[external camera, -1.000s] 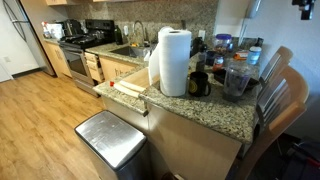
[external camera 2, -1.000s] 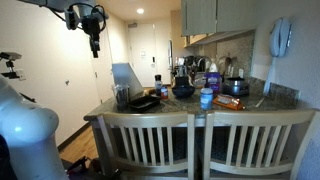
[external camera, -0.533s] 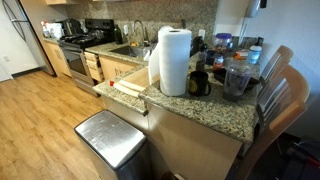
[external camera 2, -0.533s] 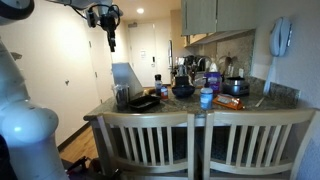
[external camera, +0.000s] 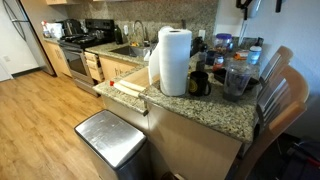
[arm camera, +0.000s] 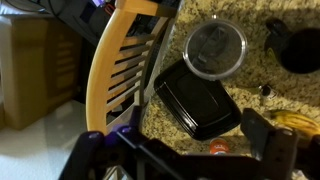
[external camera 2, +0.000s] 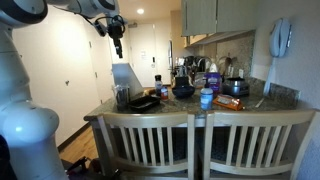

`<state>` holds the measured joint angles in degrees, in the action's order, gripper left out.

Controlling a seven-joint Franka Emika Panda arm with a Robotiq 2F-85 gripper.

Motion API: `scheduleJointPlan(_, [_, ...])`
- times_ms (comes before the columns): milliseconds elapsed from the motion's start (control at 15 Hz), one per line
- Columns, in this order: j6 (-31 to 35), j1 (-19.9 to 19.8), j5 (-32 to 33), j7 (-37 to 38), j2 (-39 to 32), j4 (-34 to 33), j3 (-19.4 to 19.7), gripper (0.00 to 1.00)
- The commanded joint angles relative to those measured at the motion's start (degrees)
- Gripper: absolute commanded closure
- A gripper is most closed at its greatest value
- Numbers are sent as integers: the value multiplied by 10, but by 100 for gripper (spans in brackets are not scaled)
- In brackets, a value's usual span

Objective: Take the bottle and put it in the cup

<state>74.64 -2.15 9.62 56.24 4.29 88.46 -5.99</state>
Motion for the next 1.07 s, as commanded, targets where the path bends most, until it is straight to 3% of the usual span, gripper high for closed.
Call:
scheduleJointPlan(0, [48,-23,-14,46,-57,3,58,0])
scheduleJointPlan(200, [64,-44,-18,77,-84,26,110,0])
scheduleJointPlan(267, [48,-24,-1,57,-83,8,99,0])
scheduleJointPlan(400, [50,-38,-7,60,-96,12,118,0])
scheduleJointPlan(600, [52,-33,-7,58,-97,9,115,0])
scheduleJointPlan(1000, [85,-25,-31,216,-257,-70,126,0])
